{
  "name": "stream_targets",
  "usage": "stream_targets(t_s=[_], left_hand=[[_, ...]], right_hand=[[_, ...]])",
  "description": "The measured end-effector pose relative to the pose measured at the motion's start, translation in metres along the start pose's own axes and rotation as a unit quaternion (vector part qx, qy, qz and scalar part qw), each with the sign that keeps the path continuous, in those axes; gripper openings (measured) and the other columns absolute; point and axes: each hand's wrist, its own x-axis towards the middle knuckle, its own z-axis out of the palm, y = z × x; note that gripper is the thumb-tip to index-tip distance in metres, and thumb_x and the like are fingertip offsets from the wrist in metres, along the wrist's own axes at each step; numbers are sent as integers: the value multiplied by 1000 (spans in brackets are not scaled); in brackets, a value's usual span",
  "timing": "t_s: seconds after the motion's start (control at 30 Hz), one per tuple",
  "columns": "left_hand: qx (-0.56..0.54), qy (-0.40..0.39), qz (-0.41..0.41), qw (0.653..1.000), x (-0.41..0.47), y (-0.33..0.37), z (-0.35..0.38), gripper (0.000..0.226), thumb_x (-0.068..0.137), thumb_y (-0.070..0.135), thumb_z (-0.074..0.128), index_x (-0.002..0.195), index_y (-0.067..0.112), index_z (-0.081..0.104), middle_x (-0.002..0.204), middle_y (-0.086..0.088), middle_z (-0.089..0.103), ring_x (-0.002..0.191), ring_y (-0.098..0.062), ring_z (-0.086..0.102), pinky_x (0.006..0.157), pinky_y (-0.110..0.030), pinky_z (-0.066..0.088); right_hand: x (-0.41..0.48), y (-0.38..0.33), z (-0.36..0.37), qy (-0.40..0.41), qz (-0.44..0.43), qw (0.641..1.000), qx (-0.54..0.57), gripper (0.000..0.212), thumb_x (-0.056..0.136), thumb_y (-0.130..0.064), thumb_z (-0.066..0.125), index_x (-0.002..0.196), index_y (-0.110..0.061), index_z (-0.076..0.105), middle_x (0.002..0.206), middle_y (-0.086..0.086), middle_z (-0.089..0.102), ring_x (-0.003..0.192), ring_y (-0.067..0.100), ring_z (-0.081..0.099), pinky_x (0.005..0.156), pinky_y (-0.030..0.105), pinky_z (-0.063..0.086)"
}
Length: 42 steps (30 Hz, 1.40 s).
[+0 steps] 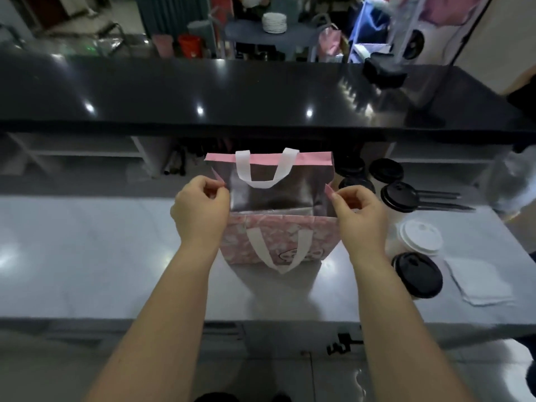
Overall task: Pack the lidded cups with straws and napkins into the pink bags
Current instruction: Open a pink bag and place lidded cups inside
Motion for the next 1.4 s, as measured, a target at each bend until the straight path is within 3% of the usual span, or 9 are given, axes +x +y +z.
stream_targets(t_s=[0.13, 0.3, 0.43, 0.57, 0.73, 0.9, 1.1, 1.23, 1.4], left_hand=[[63, 12, 4, 998, -1, 9, 4, 5, 88, 25, 61, 87, 24, 66, 82, 7, 68, 80, -19, 63, 78, -44, 55], [86, -10, 103, 991, 0, 22, 5, 21, 87, 19, 61, 108, 21, 62, 93, 2, 63, 88, -21, 58, 72, -39, 54], [176, -51, 190, 965, -1, 34, 3, 23, 86, 16, 57, 108, 14, 64, 99, -4, 62, 94, -25, 55, 74, -39, 50], [221, -69, 245, 942, -9, 43, 4, 24, 87, 21, 57, 109, 15, 63, 100, -3, 62, 94, -24, 54, 75, -34, 41], [187, -113, 310, 925, -30, 65, 26, 24, 88, 28, 58, 109, 18, 65, 102, 0, 63, 97, -23, 55, 81, -37, 42], [165, -181, 365, 898, -61, 99, 66, 31, 86, 31, 57, 114, 21, 65, 108, 1, 62, 105, -22, 53, 88, -41, 43], [100, -241, 446, 856, -100, 142, 128, 31, 83, 15, 63, 112, 12, 71, 111, -4, 67, 105, -25, 59, 87, -41, 47], [149, -250, 428, 856, -122, 153, 178, 38, 81, 18, 62, 119, 19, 66, 115, 0, 64, 110, -24, 56, 88, -38, 43], [211, -281, 291, 890, -143, 117, 217, 40, 86, 25, 58, 126, 26, 61, 126, 5, 58, 122, -22, 46, 100, -38, 31]], right_hand=[[13, 0, 1, -29, 3, 999, -35, 20, 90, -39, 65, 76, -26, 62, 69, -8, 62, 64, 3, 56, 62, 30, 50], [14, -8, 0, -49, -72, 988, -127, 11, 96, -23, 56, 99, -17, 64, 92, -2, 64, 93, 25, 58, 78, 45, 51], [11, -26, -2, -55, -147, 966, -206, 14, 93, -18, 59, 105, -15, 65, 101, 0, 62, 101, 25, 52, 81, 38, 45], [11, -35, -11, -79, -148, 969, -181, 10, 90, -18, 63, 99, -16, 66, 96, -2, 61, 97, 26, 55, 83, 45, 49], [6, -22, -42, -72, -141, 962, -223, 15, 86, -13, 67, 101, -17, 67, 97, -4, 63, 98, 23, 57, 85, 42, 51], [3, 7, -85, -91, -125, 943, -296, 26, 85, -12, 68, 111, -16, 66, 110, 0, 62, 107, 23, 50, 89, 30, 40], [24, 43, -145, -181, -74, 919, -342, 41, 82, -33, 74, 119, -26, 60, 124, -5, 54, 120, 20, 41, 98, 35, 39], [31, 76, -177, -246, -62, 894, -369, 48, 79, -43, 73, 123, -29, 57, 127, -7, 51, 121, 18, 38, 94, 30, 37], [25, 115, -193, -309, -105, 881, -343, 56, 75, -49, 73, 124, -27, 57, 122, -8, 52, 116, 18, 38, 93, 31, 38]])
